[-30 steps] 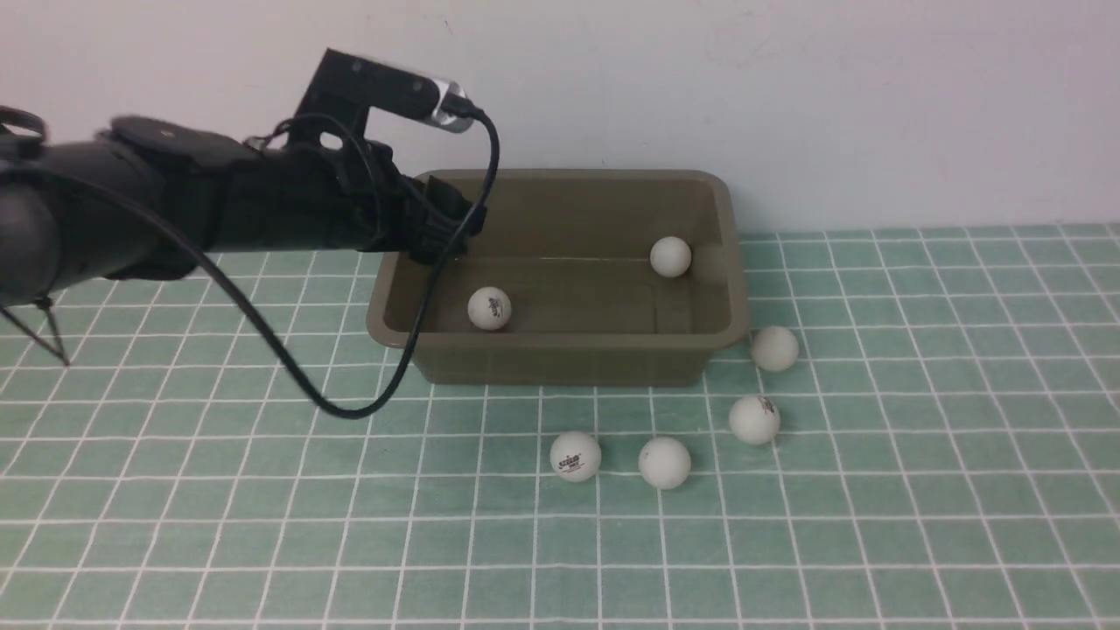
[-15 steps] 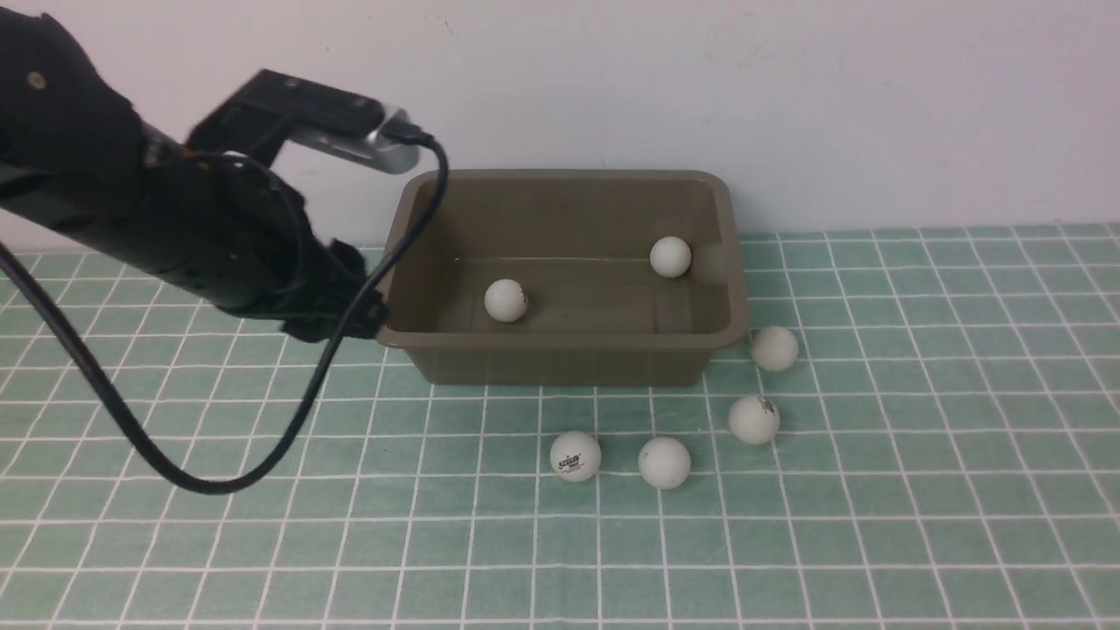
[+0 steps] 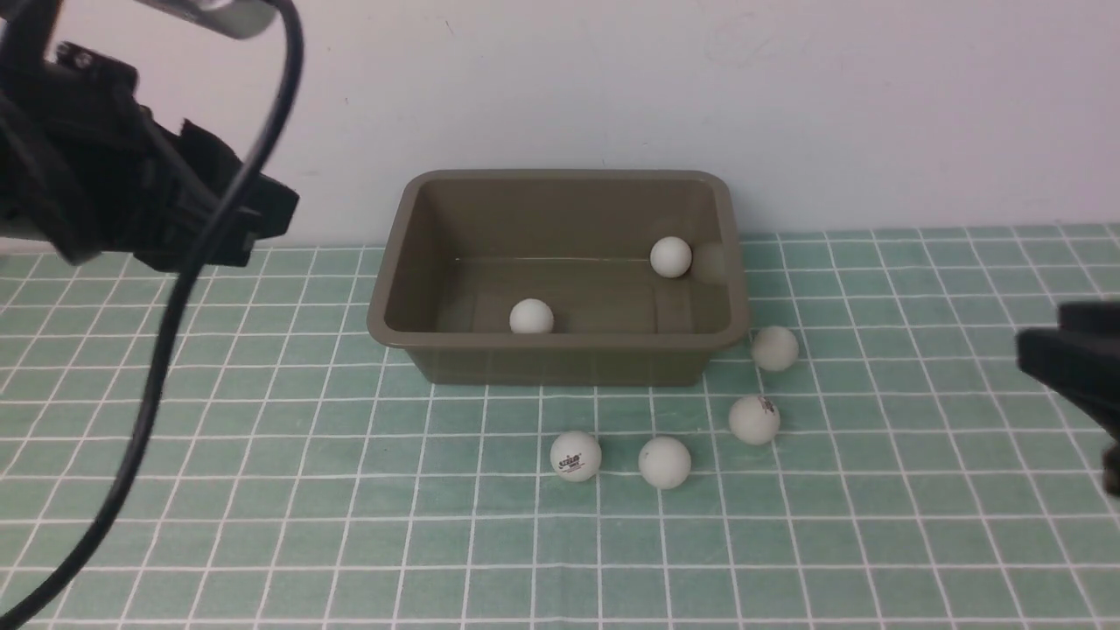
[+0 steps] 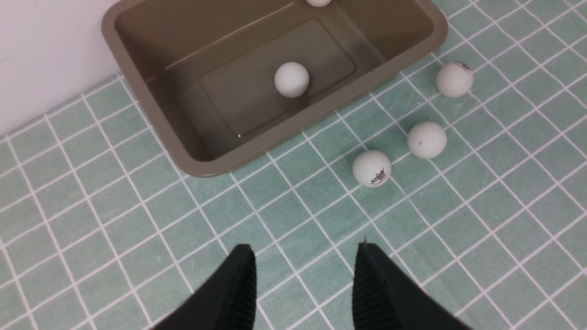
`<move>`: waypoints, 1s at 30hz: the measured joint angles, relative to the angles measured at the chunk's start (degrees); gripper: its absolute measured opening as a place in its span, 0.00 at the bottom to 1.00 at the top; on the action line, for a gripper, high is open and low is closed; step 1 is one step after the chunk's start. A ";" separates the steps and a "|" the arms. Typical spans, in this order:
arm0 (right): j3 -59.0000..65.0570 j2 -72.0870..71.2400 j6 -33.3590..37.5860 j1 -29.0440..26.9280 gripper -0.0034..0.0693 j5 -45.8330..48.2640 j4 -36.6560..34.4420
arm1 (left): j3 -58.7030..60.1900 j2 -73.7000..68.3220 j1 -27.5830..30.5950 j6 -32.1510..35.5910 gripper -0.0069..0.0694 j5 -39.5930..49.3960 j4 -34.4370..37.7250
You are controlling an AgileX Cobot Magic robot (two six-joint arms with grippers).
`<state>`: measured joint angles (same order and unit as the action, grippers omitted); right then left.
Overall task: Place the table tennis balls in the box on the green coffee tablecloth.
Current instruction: 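Reach for and grasp a ping pong ball on the table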
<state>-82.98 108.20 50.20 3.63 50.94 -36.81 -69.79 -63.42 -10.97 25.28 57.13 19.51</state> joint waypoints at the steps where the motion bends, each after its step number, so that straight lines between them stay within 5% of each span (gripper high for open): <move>1: -1.03 1.04 -0.85 0.00 0.66 0.27 0.22 | 0.00 0.00 0.00 0.00 0.44 0.00 0.00; 30: -3.44 13.32 -2.46 4.62 0.73 -6.45 3.20 | 0.04 0.00 0.00 -1.09 0.44 0.89 0.06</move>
<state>-86.42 121.52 47.75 8.25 44.50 -33.60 -69.75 -63.42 -10.97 24.19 58.02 19.58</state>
